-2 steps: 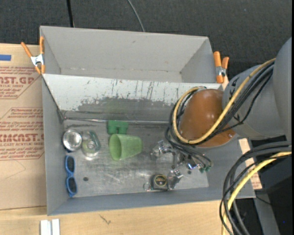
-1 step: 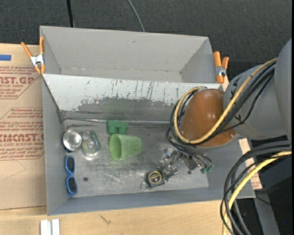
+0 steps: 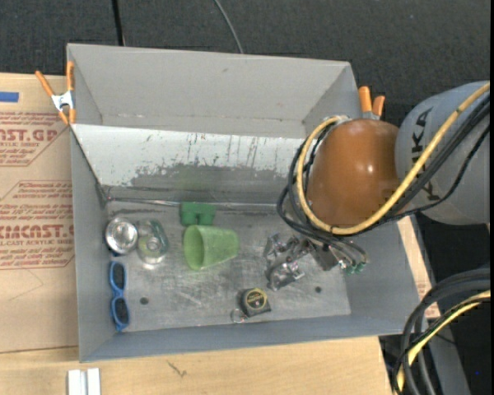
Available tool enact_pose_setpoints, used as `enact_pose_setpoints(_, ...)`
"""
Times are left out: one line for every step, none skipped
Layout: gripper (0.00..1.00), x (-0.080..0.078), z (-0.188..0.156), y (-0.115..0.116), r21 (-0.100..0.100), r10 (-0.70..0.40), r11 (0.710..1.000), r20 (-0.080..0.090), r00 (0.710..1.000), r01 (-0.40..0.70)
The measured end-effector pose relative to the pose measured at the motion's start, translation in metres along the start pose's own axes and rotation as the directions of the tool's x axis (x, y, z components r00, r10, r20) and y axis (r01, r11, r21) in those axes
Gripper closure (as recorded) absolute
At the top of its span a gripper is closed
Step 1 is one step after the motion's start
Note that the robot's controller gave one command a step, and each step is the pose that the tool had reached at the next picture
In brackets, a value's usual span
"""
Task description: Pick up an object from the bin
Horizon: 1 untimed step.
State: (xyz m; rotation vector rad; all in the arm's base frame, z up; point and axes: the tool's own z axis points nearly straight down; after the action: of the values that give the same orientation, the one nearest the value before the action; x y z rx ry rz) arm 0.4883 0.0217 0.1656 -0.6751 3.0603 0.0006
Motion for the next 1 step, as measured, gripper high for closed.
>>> enact_pose_setpoints(0.0,0.0018,0.0045,-0.0009,-0.002,0.003,1.0,-0.007,1.0,-0.003)
